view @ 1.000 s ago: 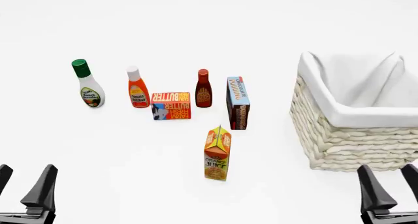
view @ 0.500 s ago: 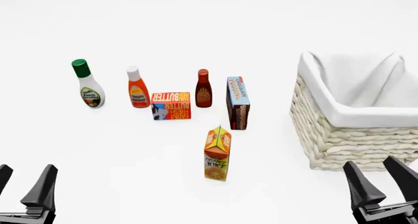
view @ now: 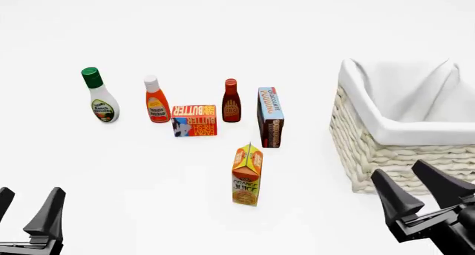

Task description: Pick the orange juice and place it in the basket.

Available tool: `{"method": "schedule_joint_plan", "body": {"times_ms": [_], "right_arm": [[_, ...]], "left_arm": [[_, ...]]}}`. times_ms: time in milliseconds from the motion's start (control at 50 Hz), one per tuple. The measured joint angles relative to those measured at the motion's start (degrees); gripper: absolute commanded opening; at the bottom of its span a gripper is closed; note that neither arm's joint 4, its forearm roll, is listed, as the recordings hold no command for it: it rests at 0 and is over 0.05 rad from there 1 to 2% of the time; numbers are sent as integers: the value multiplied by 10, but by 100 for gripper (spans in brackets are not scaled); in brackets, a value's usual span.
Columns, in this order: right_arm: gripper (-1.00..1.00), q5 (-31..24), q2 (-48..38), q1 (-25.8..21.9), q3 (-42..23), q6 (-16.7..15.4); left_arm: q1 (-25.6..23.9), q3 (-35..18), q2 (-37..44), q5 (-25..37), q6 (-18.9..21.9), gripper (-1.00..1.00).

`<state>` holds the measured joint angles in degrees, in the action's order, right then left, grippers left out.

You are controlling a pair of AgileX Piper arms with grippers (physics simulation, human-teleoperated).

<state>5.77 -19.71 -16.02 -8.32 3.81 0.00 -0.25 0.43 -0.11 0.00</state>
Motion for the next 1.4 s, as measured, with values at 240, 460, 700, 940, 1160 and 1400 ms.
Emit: {"method": "schedule_joint_plan", "body": {"times_ms": [240,460,700,940,1160,1400], "right_arm": [[100,16,-60,-31,-31,24],[100,10,-114,-58,-69,43],[100,-27,-153,-71,-119,64],[100,-66,-197,-83,-166,96],[100,-102,-233,-97,-205,119],[100,-141,-266,-114,-244,159]], "left_arm": [[0,0,0,0,0,100],[0,0,0,0,0,100],[0,0,0,0,0,100],[0,0,0,0,0,100],[0,0,0,0,0,100],[0,0,0,0,0,100]]}}
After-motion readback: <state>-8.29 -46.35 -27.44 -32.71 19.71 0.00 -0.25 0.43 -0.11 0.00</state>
